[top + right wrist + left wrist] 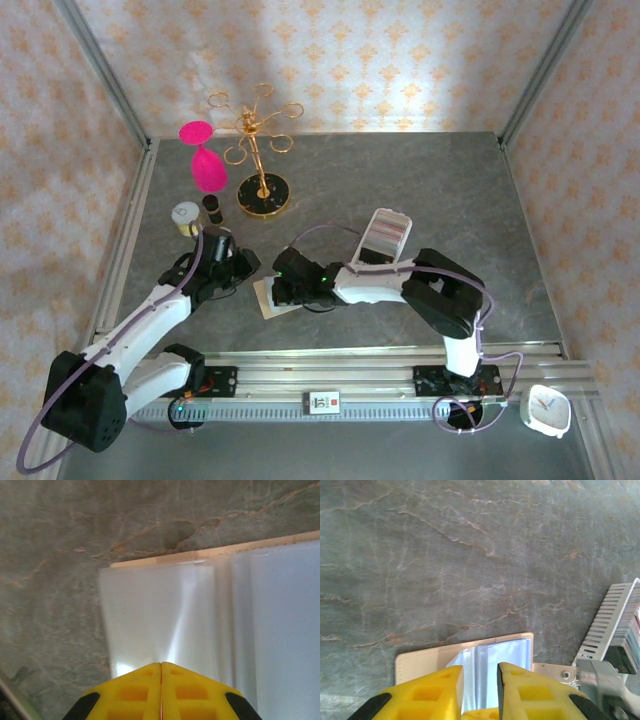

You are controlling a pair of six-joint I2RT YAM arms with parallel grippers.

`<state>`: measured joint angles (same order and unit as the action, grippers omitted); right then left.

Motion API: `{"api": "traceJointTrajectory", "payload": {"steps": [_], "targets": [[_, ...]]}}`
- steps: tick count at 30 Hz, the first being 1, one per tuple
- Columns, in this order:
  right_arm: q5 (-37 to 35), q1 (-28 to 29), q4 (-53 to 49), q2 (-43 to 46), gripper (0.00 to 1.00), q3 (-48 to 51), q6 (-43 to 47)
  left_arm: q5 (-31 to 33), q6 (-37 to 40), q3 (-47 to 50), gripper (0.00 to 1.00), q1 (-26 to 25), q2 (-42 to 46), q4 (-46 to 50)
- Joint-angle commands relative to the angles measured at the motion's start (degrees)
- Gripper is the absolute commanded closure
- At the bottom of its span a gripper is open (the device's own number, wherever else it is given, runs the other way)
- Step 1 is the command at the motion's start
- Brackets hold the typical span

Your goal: Put the credit cards into the card holder

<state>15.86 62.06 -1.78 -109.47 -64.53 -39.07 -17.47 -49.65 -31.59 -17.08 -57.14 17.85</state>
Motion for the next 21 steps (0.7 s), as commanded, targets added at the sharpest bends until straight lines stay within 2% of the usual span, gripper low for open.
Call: {"api": "traceJointTrajectory", "payload": {"steps": [1, 10, 21], "targets": [[-1.24, 0.06, -3.52, -2.27, 0.92, -3.06, 0.75, 2.39, -1.14, 2.19, 0.71, 0.47, 3.16, 2.9], [-0.47, 0.02, -4.92, -7.7, 0.9, -7.89, -2.15, -1.43, -1.61, 8.72, 0.54, 0.47, 1.66, -0.32], [-7.02, 0.02, -2.19, 0.95, 0.83, -4.76, -3.51, -5.69, 0.09, 11.09, 0.58, 0.46, -4.01, -6.92]]}}
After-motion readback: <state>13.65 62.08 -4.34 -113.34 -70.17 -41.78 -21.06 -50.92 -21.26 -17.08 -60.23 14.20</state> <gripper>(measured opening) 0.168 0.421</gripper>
